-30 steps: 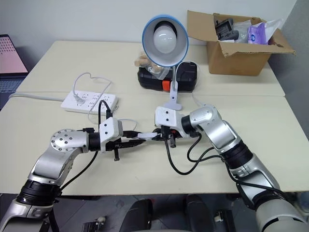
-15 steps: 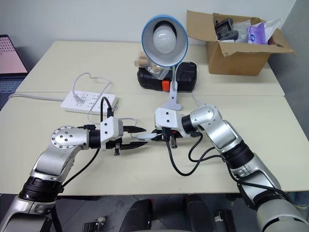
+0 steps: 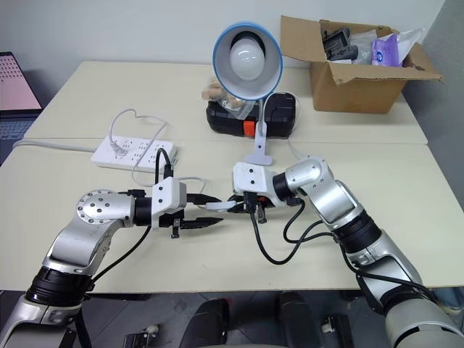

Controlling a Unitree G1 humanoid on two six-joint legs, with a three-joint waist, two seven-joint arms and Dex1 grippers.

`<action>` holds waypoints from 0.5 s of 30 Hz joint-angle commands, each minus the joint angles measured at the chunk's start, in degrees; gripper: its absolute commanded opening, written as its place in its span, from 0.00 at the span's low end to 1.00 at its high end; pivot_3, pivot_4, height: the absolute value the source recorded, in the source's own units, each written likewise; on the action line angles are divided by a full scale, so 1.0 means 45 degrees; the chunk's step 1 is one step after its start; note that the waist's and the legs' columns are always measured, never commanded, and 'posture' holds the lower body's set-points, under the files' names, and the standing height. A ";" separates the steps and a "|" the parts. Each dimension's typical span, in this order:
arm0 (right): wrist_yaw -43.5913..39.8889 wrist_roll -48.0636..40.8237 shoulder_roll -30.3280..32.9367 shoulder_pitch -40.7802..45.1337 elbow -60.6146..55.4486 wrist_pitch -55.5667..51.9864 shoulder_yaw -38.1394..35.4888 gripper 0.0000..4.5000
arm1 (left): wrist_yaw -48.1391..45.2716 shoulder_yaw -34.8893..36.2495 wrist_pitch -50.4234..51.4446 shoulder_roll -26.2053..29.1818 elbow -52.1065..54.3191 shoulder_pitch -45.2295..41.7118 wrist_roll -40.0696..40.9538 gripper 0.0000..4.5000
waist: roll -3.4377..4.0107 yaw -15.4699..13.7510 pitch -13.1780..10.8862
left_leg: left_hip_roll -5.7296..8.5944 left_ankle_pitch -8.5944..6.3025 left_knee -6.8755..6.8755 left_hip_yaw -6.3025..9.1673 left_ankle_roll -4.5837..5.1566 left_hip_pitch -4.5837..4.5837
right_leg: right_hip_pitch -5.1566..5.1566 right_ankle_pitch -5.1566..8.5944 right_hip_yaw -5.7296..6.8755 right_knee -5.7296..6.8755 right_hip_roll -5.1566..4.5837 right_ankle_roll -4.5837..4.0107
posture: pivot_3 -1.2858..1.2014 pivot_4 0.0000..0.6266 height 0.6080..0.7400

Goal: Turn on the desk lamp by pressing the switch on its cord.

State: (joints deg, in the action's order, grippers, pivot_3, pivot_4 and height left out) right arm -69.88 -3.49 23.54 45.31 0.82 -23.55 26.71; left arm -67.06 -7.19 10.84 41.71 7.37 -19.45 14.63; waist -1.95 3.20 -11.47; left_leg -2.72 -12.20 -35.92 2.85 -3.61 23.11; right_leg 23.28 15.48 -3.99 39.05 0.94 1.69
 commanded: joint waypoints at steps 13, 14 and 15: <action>-0.0094 -0.0099 0.0053 0.0175 -0.0366 0.0066 -0.0010 0.09 | 0.0200 -0.0260 -0.0027 -0.0287 0.0041 -0.0544 -0.0130 0.46 | 0.0000 0.0000 0.0000 | 0.0000 0.0000 0.0000 0.0000 0.0000 0.0001 | 0.0000 0.0000 0.0000 0.0000 0.0000 0.0000 | 0.52 0.24 1.00; -0.0093 -0.0099 0.0056 0.0175 -0.0361 0.0075 -0.0009 0.09 | 0.0211 -0.0277 -0.0068 -0.0286 0.0012 -0.0562 -0.0179 0.46 | 0.0000 0.0000 0.0000 | 0.0000 0.0000 0.0000 0.0000 0.0000 0.0001 | 0.0000 0.0000 0.0000 0.0000 0.0000 0.0000 | 0.52 0.24 1.00; -0.0092 -0.0101 0.0058 0.0175 -0.0356 0.0077 -0.0010 0.09 | 0.0210 -0.0297 -0.0102 -0.0281 -0.0016 -0.0578 -0.0225 0.46 | 0.0000 -0.0001 0.0000 | 0.0000 0.0000 0.0000 -0.0001 0.0000 0.0001 | 0.0000 0.0000 -0.0001 0.0000 0.0000 0.0000 | 0.52 0.24 1.00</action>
State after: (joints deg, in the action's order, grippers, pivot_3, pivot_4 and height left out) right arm -69.92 -3.48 23.66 45.31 0.82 -23.55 27.05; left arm -66.54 -8.69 11.00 40.39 6.58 -21.08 13.97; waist -1.95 3.20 -11.47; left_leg -2.71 -12.20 -35.92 2.85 -3.61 23.11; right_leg 23.28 15.48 -4.00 39.05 0.94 1.69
